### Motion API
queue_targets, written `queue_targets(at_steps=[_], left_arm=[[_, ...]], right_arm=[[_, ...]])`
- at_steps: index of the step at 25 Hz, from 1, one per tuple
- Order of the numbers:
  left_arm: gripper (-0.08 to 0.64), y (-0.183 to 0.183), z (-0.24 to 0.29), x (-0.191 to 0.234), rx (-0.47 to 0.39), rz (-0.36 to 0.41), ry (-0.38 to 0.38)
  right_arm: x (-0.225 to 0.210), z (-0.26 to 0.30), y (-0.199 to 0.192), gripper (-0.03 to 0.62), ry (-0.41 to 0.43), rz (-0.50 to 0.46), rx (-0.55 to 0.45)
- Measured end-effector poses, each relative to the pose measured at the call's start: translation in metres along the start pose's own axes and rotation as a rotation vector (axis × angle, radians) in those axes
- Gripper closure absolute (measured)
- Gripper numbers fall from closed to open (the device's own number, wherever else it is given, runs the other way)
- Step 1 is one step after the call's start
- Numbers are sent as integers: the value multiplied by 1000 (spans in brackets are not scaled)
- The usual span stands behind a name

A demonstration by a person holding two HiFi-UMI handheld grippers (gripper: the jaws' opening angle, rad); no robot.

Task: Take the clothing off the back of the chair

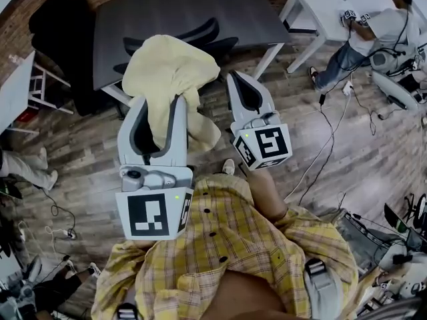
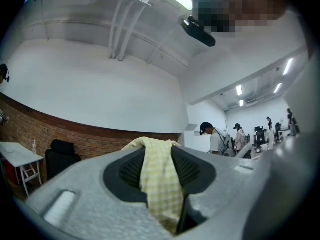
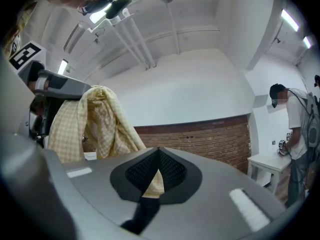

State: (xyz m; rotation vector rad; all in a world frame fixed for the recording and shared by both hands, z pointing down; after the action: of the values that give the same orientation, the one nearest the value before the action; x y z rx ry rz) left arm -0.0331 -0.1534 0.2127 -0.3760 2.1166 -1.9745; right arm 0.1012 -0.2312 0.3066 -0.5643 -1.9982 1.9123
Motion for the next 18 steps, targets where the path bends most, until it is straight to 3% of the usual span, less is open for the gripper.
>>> queue_targets(at_steps=[11,18], left_arm=[[413,-50,5,2,121,-59,-36],[413,-74,11,1,140,-43,-28]], right_arm=[[8,3,-10,590,17,1,28],[6,-5,-17,589,8,0,42]])
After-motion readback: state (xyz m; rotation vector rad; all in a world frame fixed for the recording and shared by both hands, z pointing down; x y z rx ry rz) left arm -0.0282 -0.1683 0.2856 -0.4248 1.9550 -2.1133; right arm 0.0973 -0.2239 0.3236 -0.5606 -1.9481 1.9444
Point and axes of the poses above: the fingertips, and each gripper's own axes: z forward along the fingers, x to its left, y out of its top, the point moved 3 cm from there along -z, backward along the fingers, and after that the axes turned 1 degree about x, right-handed, at the moved point
